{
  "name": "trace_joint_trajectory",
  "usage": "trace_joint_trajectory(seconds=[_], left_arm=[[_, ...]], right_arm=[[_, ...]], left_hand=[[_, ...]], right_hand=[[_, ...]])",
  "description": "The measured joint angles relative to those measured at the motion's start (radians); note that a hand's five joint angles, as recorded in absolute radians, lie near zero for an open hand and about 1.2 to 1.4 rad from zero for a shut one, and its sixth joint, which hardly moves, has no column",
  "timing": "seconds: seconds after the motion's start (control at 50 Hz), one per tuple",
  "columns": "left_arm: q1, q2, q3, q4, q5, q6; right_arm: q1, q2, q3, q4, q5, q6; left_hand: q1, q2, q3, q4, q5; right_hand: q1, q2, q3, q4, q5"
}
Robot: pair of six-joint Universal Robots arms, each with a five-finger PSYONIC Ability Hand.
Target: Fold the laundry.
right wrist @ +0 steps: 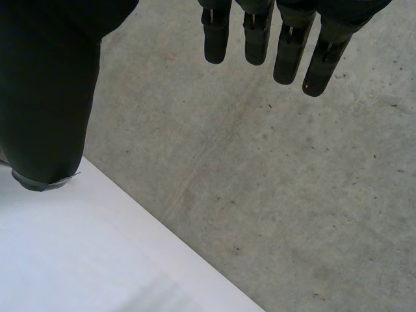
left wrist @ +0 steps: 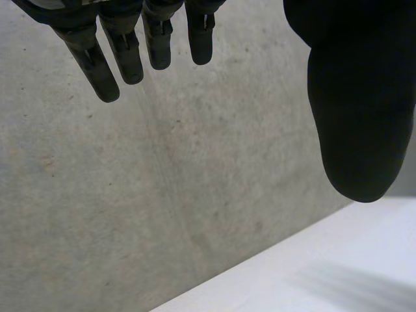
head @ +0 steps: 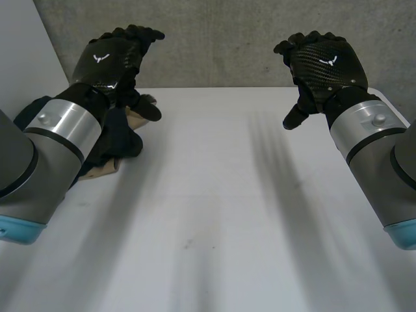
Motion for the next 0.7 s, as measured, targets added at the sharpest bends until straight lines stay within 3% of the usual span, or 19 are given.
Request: trace_joint_trajectory(seconds=[0.18, 0.2, 0.3, 0.32, 0.46, 0.54, 0.62, 0.7], left_arm=[[0.066, -0.145, 0.05, 0.006, -0.001, 0.276], [0.094, -0.2, 0.07, 0.006, -0.001, 0.342], [0.149, -0.308, 0.11, 0.006, -0.002, 0.449], [0.194, -0.394, 0.143, 0.006, -0.004, 0.521], [0.269, -0.578, 0.232, 0.041, -0.012, 0.625], [0.282, -0.645, 0.273, 0.12, -0.024, 0.634], [0.279, -0.681, 0.296, 0.194, -0.042, 0.632], [0.258, -0.687, 0.296, 0.237, -0.063, 0.627]], right_arm=[[0.001, 0.0, 0.001, 0.0, 0.0, -0.001], [0.001, 0.0, 0.001, 0.0, 0.0, -0.001], [0.001, 0.001, 0.001, 0.001, -0.001, -0.001], [0.002, 0.001, 0.001, 0.001, -0.001, -0.001], [0.002, 0.012, 0.002, 0.001, -0.004, 0.0], [0.003, 0.026, 0.002, 0.003, -0.006, -0.001], [0.003, 0.034, 0.002, 0.005, -0.005, -0.003], [0.002, 0.035, 0.0, 0.008, -0.005, -0.007]], left_hand=[[0.0, 0.0, 0.0, 0.0, 0.0], [0.0, 0.0, 0.0, 0.0, 0.0], [0.0, 0.0, 0.0, 0.0, 0.0], [0.0, 0.0, 0.0, 0.0, 0.0], [0.008, 0.008, 0.006, 0.008, 0.005], [0.186, 0.184, 0.177, 0.174, 0.16], [0.873, 0.81, 0.797, 0.814, 0.781], [0.944, 0.984, 0.972, 0.991, 0.917]], right_hand=[[0.001, 0.0, 0.0, 0.0, 0.0], [0.0, 0.0, 0.0, 0.0, 0.0], [0.0, 0.0, 0.0, 0.0, 0.0], [0.0, 0.0, 0.0, 0.0, 0.0], [0.0, 0.0, 0.0, 0.0, 0.0], [0.0, 0.0, 0.0, 0.0, 0.0], [0.0, 0.0, 0.0, 0.0, 0.0], [0.0, 0.0, 0.0, 0.0, 0.0]])
